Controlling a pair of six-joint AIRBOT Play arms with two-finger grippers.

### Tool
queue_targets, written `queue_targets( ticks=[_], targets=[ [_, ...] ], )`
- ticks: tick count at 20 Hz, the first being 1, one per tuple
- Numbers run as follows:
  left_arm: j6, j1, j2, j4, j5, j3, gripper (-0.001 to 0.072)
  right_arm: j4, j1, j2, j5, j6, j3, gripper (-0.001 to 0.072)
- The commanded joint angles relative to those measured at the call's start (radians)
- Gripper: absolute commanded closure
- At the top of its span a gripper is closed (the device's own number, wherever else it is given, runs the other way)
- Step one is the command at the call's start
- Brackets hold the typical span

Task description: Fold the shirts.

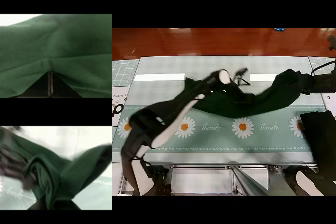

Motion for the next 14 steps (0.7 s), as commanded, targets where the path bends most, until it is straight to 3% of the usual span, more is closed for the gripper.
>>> queue_targets(
  ticks=[1,7,10,14],
  targets=[
    [-0.008,-0.058,-0.05,-0.028,-0.063,0.066,0.0686,0.01,0.011,0.028,-0.003,0.02,-0.008,0.0693],
    [0.016,0.276,0.142,0.055,-0.19,0.05,0.0686,0.064,0.22,-0.042,-0.167,0.089,-0.008,0.0693],
    [0.076,0.484,0.394,0.087,-0.18,-0.111,0.0686,0.164,0.373,-0.173,-0.339,0.087,0.04,0.0693],
    [0.177,0.719,0.792,0.108,-0.124,-0.446,0.0685,0.232,0.549,-0.47,-0.442,0.089,0.261,0.0693]
  ],
)
